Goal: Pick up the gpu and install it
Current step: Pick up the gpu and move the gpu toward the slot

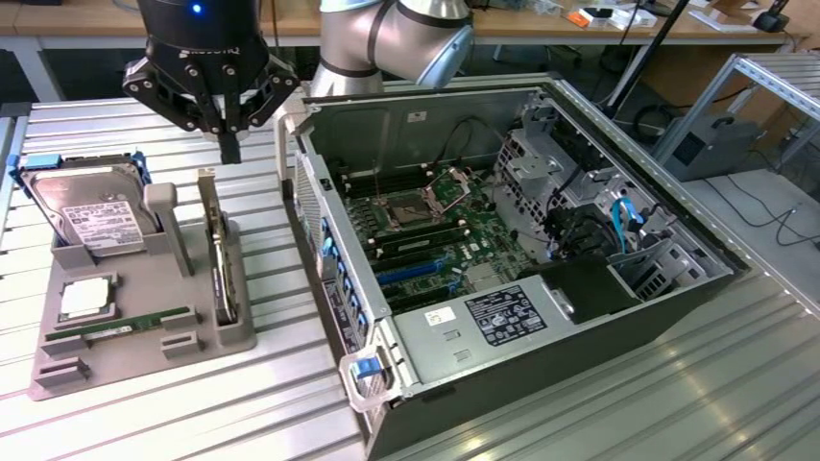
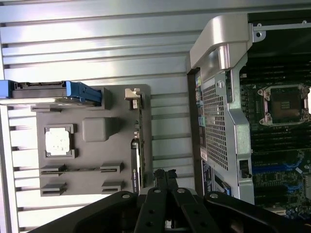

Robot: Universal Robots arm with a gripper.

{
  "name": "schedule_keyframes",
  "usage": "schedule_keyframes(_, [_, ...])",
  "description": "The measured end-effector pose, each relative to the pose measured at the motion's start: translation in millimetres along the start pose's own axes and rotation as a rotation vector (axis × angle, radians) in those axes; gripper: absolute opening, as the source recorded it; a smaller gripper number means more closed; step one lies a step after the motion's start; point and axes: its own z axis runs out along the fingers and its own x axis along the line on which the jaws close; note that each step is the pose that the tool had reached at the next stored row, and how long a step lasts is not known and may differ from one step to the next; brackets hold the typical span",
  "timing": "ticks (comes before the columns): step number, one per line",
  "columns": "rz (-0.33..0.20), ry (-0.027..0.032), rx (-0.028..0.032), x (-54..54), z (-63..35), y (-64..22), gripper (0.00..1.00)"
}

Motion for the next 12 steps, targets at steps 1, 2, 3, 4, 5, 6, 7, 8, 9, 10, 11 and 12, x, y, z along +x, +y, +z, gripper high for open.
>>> schedule_keyframes(1, [0.000, 0.0000, 0.0000, 0.0, 0.0, 0.0, 0.11])
schedule_keyframes(2, [0.000, 0.0000, 0.0000, 0.0, 0.0, 0.0, 0.11])
schedule_keyframes(3, [0.000, 0.0000, 0.0000, 0.0, 0.0, 0.0, 0.11])
schedule_keyframes(4, [0.000, 0.0000, 0.0000, 0.0, 0.0, 0.0, 0.11])
schedule_keyframes(5, [0.000, 0.0000, 0.0000, 0.0, 0.0, 0.0, 0.11])
schedule_keyframes(6, [0.000, 0.0000, 0.0000, 0.0, 0.0, 0.0, 0.11])
schedule_keyframes(7, [0.000, 0.0000, 0.0000, 0.0, 0.0, 0.0, 0.11])
schedule_keyframes(8, [0.000, 0.0001, 0.0000, 0.0, 0.0, 0.0, 0.11])
schedule_keyframes(9, [0.000, 0.0000, 0.0000, 0.0, 0.0, 0.0, 0.11])
schedule_keyframes(10, [0.000, 0.0000, 0.0000, 0.0, 0.0, 0.0, 0.24])
schedule_keyframes(11, [0.000, 0.0000, 0.0000, 0.0, 0.0, 0.0, 0.36])
schedule_keyframes(12, [0.000, 0.0000, 0.0000, 0.0, 0.0, 0.0, 0.48])
